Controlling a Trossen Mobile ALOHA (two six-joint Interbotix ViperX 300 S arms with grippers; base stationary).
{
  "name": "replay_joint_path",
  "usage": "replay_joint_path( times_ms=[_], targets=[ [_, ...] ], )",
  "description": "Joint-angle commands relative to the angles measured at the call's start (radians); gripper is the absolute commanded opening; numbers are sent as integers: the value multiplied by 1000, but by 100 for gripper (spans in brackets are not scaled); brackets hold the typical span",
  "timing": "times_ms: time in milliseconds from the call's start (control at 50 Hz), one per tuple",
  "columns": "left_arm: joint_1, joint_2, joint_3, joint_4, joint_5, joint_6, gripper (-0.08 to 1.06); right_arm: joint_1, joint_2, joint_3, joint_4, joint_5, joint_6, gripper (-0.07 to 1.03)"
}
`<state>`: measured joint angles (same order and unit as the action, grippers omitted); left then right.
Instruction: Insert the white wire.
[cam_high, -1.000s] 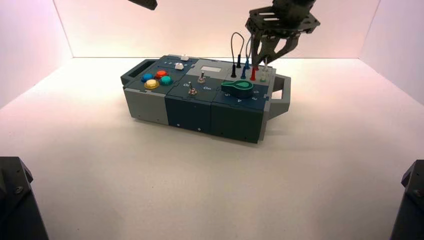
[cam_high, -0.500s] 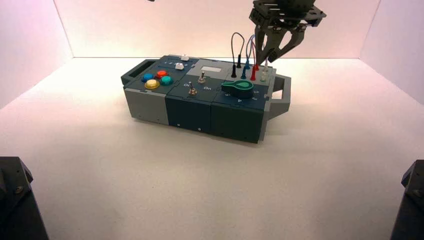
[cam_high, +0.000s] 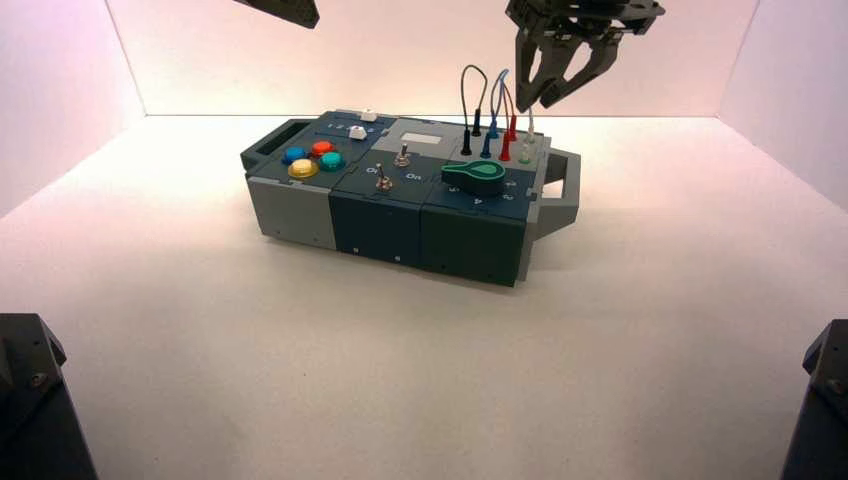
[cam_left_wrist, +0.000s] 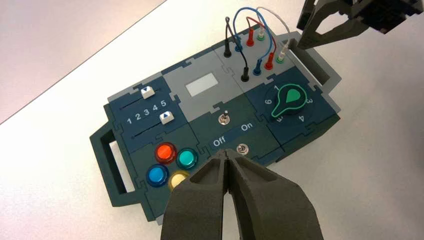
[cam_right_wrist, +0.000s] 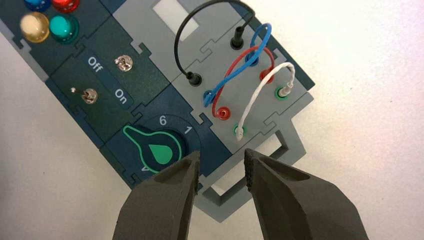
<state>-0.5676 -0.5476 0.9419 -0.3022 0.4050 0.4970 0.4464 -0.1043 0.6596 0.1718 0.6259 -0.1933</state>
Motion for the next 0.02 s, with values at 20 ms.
replay_joint_path(
  times_ms=[20],
  targets=[
    [-3,-11,-12,0,-9,0,-3,2,-26,-14,0,-6,0,48]
  ],
)
